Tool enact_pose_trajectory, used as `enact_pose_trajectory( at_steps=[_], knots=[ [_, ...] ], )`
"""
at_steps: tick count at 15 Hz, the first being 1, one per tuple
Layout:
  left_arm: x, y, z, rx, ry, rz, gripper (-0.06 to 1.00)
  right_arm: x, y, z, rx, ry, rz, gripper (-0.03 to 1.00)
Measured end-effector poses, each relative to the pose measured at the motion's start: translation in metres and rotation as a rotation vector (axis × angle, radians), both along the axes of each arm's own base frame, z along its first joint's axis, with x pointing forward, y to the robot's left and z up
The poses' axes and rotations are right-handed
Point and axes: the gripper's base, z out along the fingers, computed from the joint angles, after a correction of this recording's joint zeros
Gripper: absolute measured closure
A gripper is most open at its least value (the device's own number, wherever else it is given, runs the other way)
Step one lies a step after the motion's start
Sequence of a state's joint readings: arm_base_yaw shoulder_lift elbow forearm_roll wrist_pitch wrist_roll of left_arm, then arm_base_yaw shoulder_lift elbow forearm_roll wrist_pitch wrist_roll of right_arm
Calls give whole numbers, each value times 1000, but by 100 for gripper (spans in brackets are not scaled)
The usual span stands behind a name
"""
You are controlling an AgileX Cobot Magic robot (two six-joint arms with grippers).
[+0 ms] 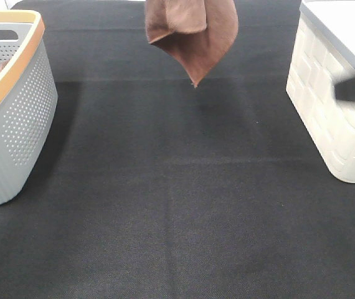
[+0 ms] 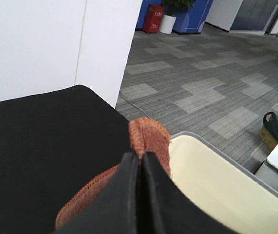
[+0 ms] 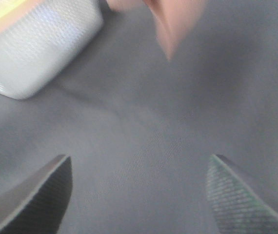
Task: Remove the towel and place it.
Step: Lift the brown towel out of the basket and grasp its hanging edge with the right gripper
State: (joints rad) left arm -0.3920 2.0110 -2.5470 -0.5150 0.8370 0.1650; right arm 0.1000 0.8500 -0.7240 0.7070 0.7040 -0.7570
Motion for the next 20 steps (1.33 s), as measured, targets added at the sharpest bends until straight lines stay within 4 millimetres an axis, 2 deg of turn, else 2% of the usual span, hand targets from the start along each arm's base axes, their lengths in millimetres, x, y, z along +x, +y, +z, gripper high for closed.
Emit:
enact_pose_trajectory(
  at_steps=[2,4,5,8,9,12,20],
  knots=[
    [-3,-16,-6,19,9,-24,94,24,23,11,-65,-67,131,26],
    [-3,-35,-17,32,29,-61,94,47,49,10,-196,-151,221,26],
    [-3,-45,-22,41,38,-79,94,57,69,10,-283,-242,274,26],
    [-6,-54,-26,46,46,-101,94,67,103,2,-376,-400,346,26],
    [-6,-54,-26,46,46,-101,94,67,103,2,-376,-400,346,26],
    [-8,-57,-26,41,49,-110,94,87,115,-10,-302,-407,252,26],
    [-12,-61,-23,-40,98,-157,94,112,130,-37,-235,-382,169,26]
  ],
)
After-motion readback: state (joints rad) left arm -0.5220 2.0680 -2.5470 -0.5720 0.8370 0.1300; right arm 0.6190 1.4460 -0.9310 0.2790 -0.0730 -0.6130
